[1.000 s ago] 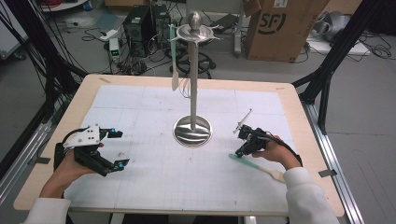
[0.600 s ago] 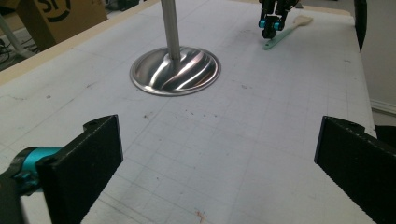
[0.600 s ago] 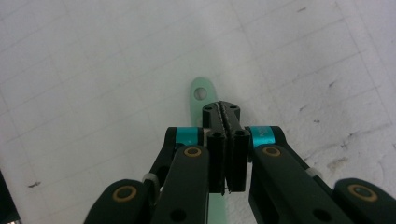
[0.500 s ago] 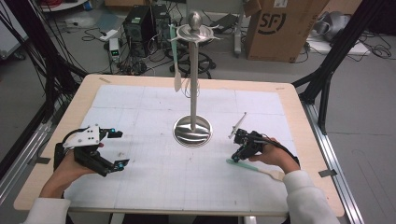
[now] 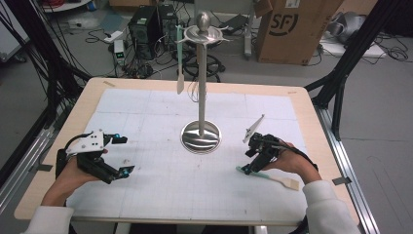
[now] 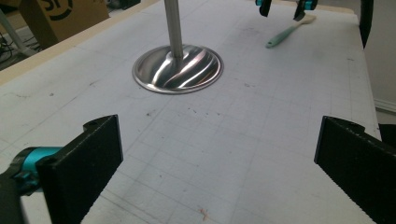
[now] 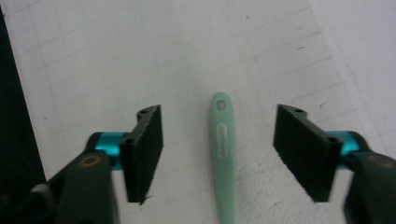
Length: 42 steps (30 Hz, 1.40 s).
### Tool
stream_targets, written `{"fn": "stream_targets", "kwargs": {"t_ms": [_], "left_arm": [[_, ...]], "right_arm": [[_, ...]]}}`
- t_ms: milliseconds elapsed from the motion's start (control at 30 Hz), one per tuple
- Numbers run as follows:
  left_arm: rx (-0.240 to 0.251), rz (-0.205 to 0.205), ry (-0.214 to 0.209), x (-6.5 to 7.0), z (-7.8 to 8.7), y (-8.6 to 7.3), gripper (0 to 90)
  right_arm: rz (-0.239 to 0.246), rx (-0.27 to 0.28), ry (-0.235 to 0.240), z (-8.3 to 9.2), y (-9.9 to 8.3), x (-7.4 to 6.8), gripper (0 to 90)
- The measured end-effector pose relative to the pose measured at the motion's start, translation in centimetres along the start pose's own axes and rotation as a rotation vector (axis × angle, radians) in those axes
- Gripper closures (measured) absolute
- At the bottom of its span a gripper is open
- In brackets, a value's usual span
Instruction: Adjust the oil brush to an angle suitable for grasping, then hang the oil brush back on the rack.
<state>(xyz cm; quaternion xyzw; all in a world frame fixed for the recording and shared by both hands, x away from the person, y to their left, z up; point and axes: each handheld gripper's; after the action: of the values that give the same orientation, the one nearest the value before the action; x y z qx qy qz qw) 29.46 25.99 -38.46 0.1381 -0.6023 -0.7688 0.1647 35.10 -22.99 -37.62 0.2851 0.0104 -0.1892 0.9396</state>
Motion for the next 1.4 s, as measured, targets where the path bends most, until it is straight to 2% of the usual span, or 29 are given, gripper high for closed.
{"fn": "stream_targets", "kwargs": {"t_ms": [33,167,267,400,633,967,1033,1167,1400], "left_arm": [[-0.004,0.001,0.001,0.0,0.0,0.0,1.7],[-0.009,-0.002,-0.002,0.1,0.0,0.0,1.7],[-0.008,-0.003,0.000,0.2,0.1,0.0,1.7],[-0.008,-0.003,0.002,0.2,0.1,0.0,1.7],[-0.022,-0.005,0.002,0.2,0.0,-0.1,1.7],[-0.013,-0.006,0.007,0.1,0.2,0.0,1.6],[-0.011,-0.007,0.008,0.0,0.2,0.1,1.7],[-0.012,-0.005,0.008,0.1,0.2,0.1,1.7],[-0.012,-0.007,0.011,0.2,0.3,0.1,1.7]], "right_arm": [[0.013,0.002,-0.007,0.3,-0.1,-0.3,19.2],[0.032,0.039,-0.025,1.4,-0.2,-0.9,9.3],[0.036,0.072,-0.070,2.3,-0.2,-1.1,0.2],[0.066,0.088,-0.090,3.6,0.2,-1.3,0.2],[0.058,0.095,-0.110,5.1,0.0,-1.7,0.2],[0.057,0.078,-0.133,6.4,-0.6,-2.1,0.3],[0.044,0.070,-0.135,6.6,-0.7,-2.2,0.3],[0.050,0.059,-0.148,6.6,-1.2,-2.1,0.3],[0.035,0.024,-0.154,6.1,-2.2,-1.9,0.3]]}}
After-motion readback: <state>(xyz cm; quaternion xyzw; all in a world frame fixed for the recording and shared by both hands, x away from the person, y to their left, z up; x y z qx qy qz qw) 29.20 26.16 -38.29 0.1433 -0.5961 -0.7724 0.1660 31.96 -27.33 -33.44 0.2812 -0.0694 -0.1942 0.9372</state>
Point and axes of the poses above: each handheld gripper's, and its own axes: z roughly backward along the jaws, y roughly out of its top, x roughly to its right, and after that the axes turned 10 degrees about x, right-handed
